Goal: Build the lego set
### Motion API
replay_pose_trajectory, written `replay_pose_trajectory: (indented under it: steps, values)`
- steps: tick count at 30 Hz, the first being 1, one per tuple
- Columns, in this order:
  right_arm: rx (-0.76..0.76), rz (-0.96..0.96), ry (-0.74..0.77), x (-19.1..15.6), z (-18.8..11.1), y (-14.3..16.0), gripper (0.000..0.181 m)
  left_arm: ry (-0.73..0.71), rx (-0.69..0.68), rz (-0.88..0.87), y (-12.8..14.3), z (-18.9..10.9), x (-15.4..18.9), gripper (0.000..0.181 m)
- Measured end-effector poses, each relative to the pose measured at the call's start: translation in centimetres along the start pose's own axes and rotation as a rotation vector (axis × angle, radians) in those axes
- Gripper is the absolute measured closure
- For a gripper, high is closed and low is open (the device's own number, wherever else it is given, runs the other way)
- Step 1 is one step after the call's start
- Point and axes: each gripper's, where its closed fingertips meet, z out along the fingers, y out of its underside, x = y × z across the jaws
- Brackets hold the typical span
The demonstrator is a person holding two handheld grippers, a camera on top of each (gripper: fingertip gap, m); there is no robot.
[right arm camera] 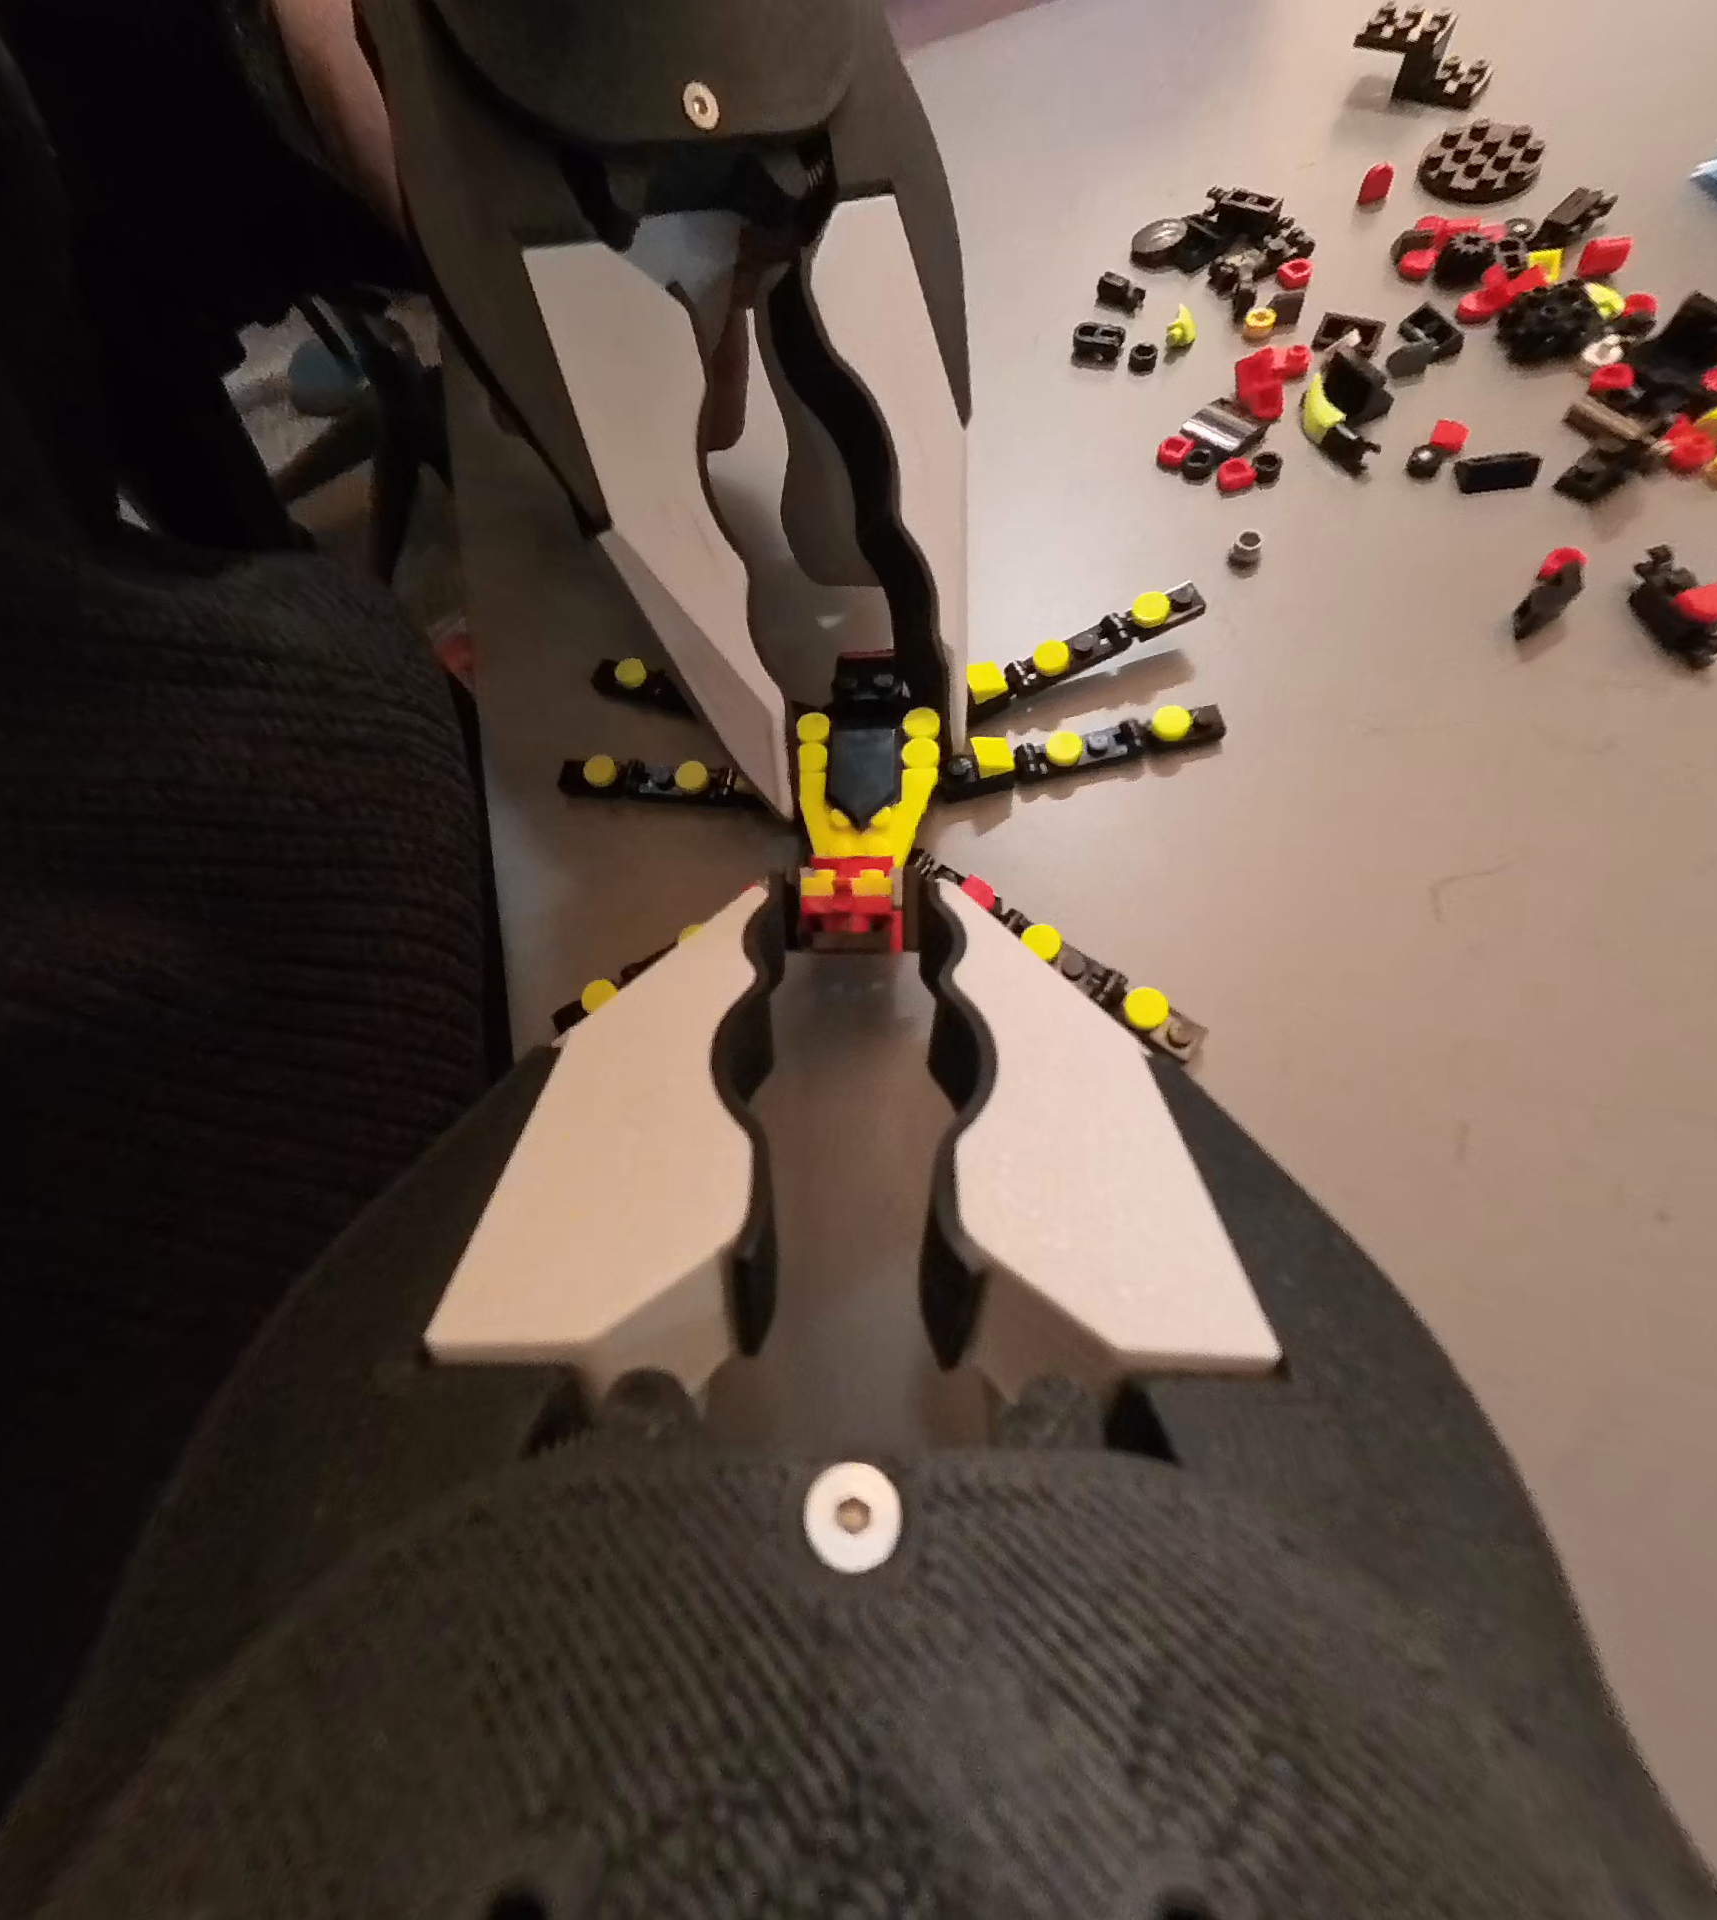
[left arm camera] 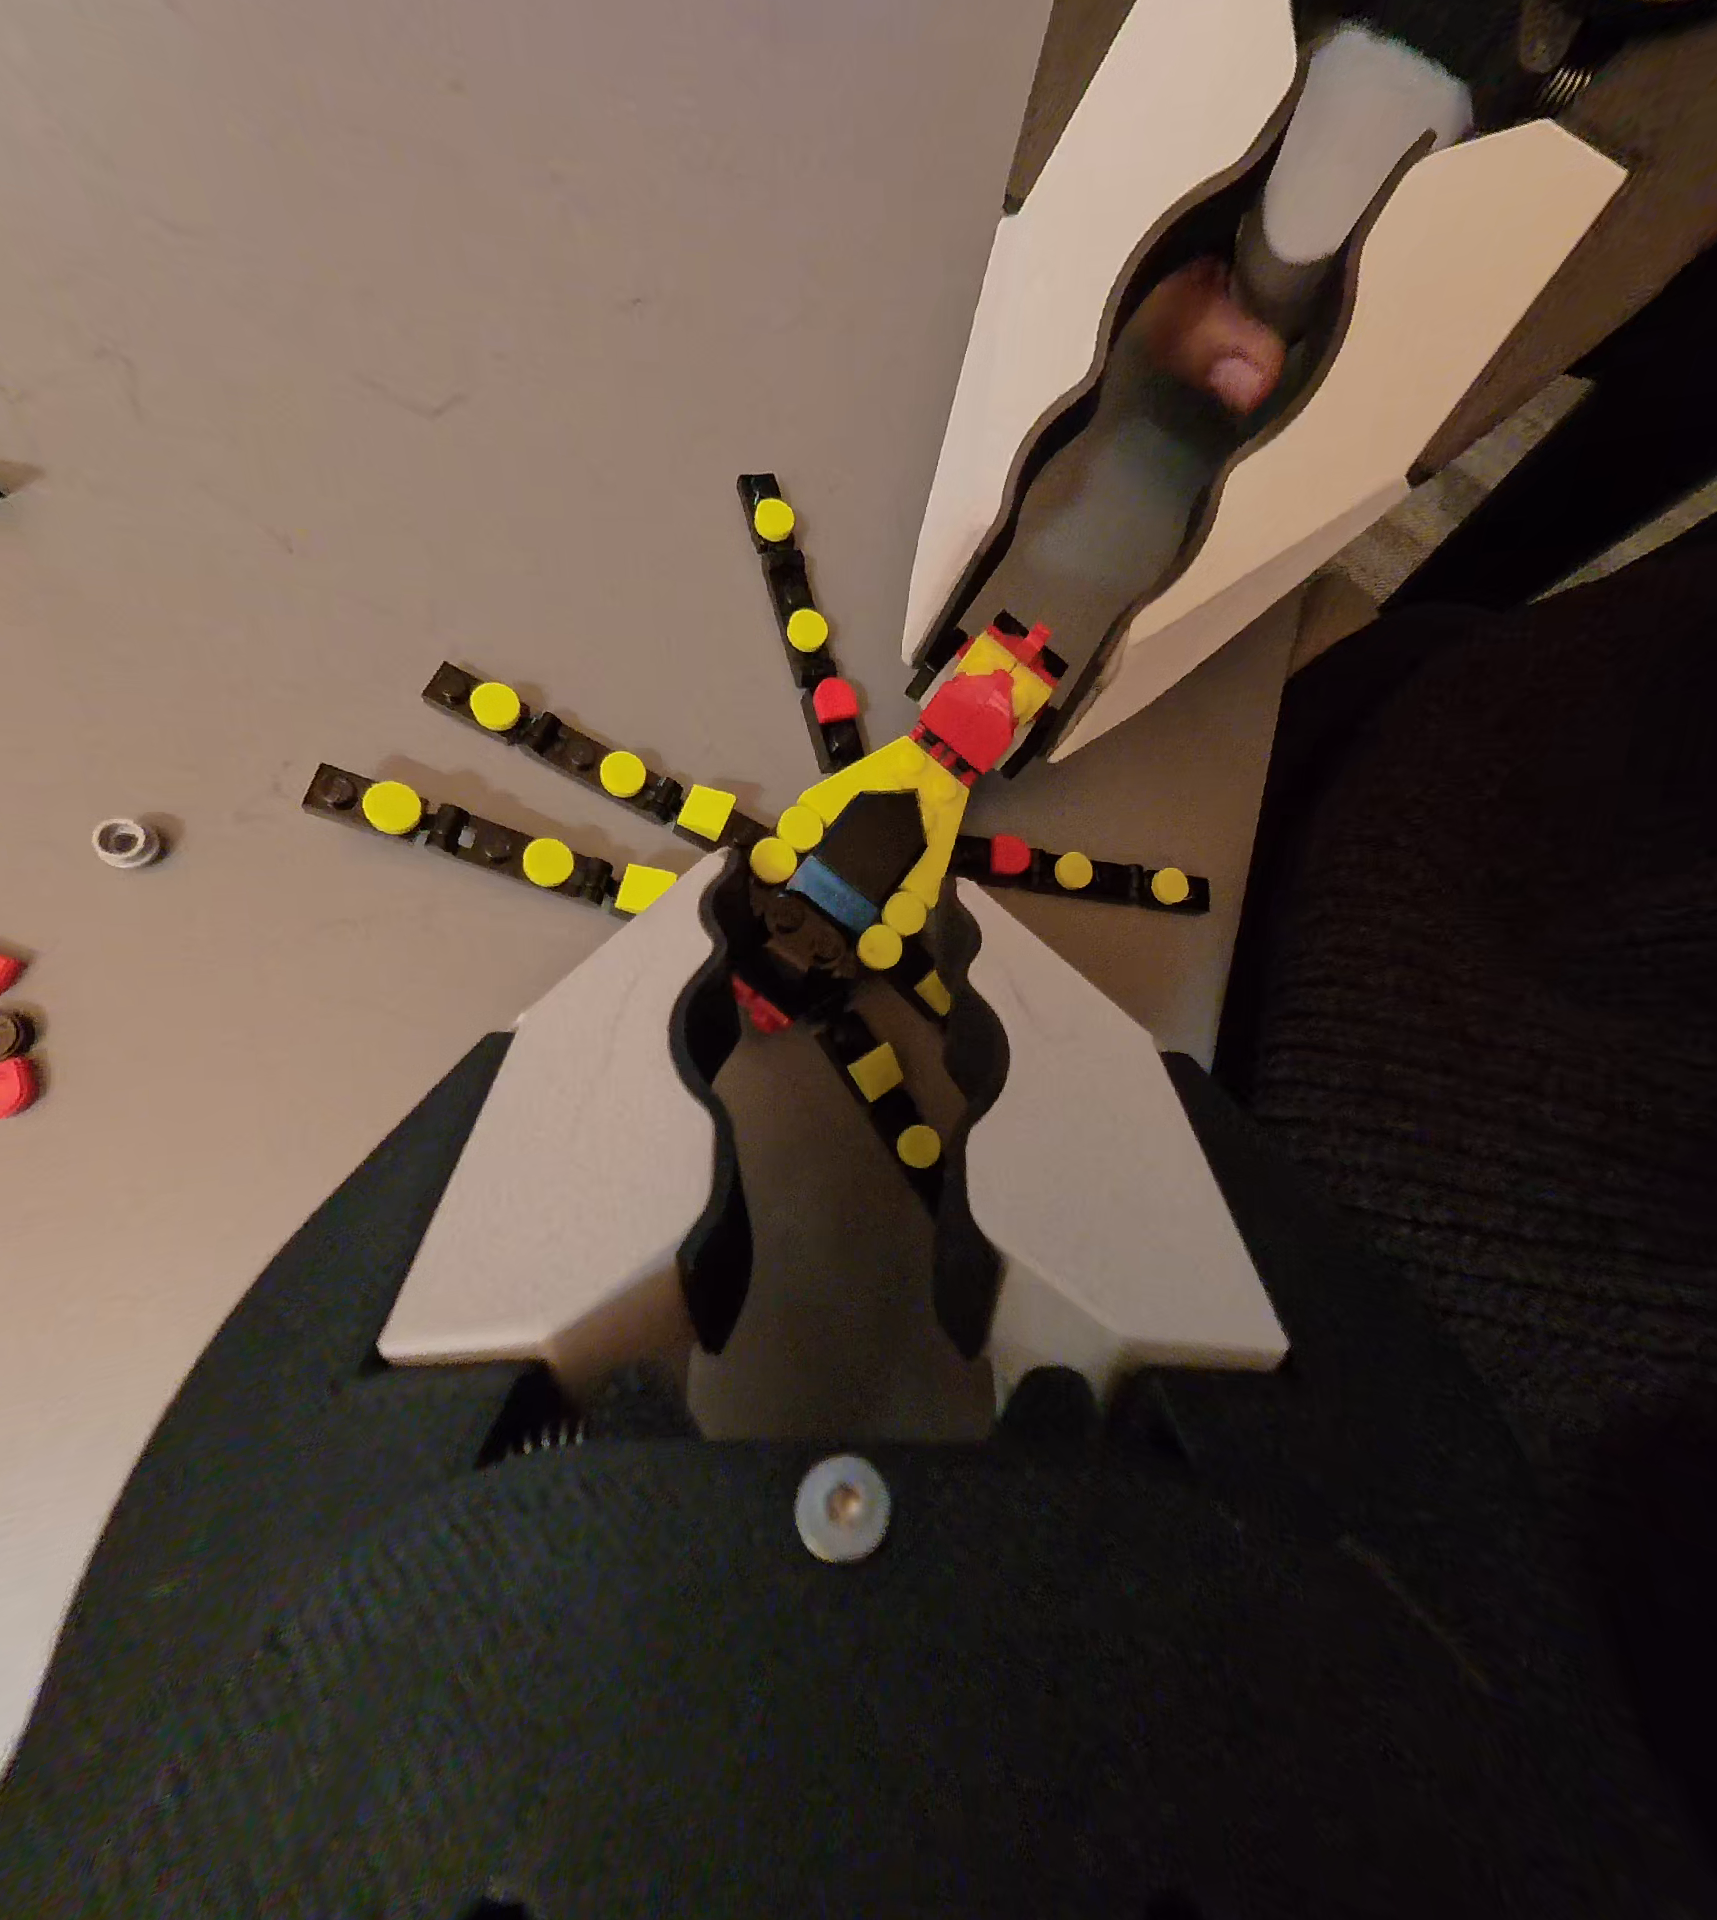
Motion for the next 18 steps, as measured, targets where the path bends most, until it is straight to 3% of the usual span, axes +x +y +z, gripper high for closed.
replay_pose_trajectory:
  steps: [18]
  values:
    - [-0.1,-0.029,0.003,0.0,0.41,-0.29,0.157,-0.007,-0.004,-0.004,-0.01,0.02,0.0,0.147]
